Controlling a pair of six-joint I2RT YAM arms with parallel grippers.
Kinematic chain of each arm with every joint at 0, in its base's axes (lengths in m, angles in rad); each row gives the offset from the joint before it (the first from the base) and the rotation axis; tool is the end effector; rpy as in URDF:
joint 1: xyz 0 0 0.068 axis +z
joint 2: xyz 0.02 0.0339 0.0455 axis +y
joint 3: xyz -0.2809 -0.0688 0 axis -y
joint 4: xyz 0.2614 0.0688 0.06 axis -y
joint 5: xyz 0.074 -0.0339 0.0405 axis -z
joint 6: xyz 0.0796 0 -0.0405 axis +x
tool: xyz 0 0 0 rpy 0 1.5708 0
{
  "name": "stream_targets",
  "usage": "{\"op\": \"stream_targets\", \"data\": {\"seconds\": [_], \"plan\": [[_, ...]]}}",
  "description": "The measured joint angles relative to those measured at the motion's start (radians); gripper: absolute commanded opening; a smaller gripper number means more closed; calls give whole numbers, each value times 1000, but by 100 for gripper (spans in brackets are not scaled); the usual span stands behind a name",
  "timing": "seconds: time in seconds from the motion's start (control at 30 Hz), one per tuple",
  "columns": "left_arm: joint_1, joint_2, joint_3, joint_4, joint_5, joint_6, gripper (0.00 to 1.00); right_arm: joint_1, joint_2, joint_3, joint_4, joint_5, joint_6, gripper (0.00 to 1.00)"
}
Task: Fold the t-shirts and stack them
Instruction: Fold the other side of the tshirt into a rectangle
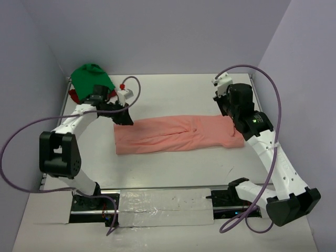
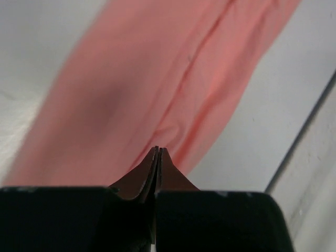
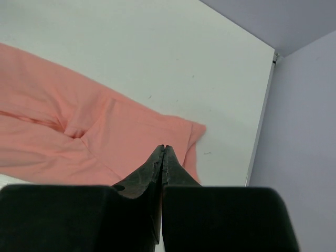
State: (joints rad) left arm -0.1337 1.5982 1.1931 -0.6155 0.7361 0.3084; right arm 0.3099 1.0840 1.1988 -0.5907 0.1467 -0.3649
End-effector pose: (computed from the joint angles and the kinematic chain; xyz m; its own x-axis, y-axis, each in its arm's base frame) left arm 0.3508 -0.1011 0.2331 -0.6694 0.3170 -0.6719 0.6821 0.6207 -0.3866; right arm 0.2675 0.0734 0.3813 -0.3441 -0.4809 -0.8065 -0.3219 0.8673 -0.3798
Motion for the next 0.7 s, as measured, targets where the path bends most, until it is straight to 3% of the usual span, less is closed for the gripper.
{"op": "stream_targets", "data": {"seconds": [0.27, 0.43, 0.7], "plan": [[-171, 184, 1, -126, 34, 102, 1, 0, -26, -24, -2, 13, 67, 0], [-219, 233, 0, -133, 22, 118, 0, 0, -47, -50, -8, 12, 93, 0], [-195, 203, -130, 73, -230, 11, 0, 0, -102, -57, -8, 12, 99, 0]]}}
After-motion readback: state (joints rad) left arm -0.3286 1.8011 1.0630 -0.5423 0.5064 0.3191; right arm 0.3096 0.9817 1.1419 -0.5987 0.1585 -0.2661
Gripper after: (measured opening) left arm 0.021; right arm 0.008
